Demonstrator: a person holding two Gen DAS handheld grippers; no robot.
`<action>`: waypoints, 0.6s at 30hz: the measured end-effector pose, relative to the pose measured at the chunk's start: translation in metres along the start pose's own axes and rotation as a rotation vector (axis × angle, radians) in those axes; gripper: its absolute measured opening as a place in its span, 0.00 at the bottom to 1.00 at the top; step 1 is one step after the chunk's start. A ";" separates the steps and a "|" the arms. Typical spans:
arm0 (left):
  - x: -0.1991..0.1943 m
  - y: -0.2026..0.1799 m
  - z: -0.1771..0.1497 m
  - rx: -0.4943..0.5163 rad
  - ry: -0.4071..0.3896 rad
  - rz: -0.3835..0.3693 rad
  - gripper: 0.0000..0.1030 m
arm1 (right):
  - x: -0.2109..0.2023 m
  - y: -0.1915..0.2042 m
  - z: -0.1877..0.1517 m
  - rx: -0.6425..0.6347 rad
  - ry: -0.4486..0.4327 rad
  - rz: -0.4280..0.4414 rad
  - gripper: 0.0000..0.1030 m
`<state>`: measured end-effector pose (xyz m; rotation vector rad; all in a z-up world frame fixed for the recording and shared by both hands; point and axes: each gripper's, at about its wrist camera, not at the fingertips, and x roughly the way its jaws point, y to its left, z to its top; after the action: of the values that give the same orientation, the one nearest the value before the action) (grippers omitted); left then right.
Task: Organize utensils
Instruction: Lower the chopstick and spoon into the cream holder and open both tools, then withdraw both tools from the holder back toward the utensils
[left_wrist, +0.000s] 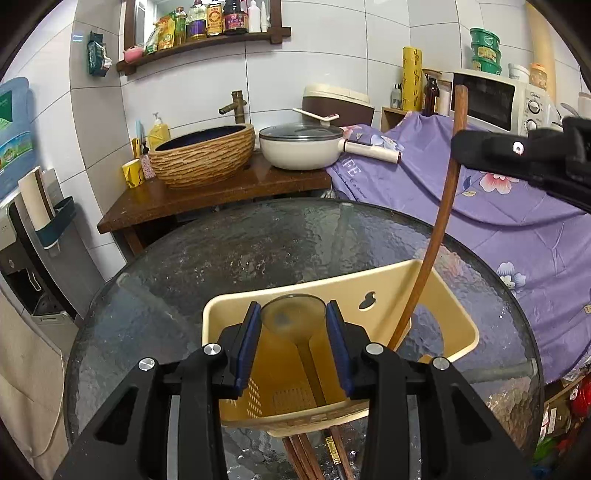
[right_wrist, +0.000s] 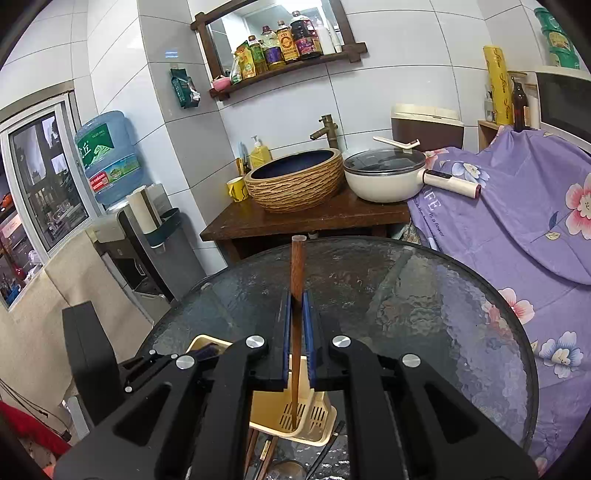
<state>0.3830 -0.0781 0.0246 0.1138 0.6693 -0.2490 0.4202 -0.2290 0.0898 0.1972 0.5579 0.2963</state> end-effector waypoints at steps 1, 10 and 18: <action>0.000 0.000 0.000 -0.005 0.001 0.001 0.35 | 0.000 0.000 0.000 -0.006 -0.002 -0.008 0.07; -0.026 0.000 0.002 -0.018 -0.071 -0.011 0.69 | -0.003 -0.001 -0.002 -0.038 -0.021 -0.026 0.32; -0.082 0.010 -0.024 -0.067 -0.157 -0.019 0.86 | -0.041 0.002 -0.019 -0.078 -0.127 -0.059 0.61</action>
<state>0.3090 -0.0488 0.0570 0.0234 0.5218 -0.2506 0.3764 -0.2388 0.0941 0.1226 0.4249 0.2463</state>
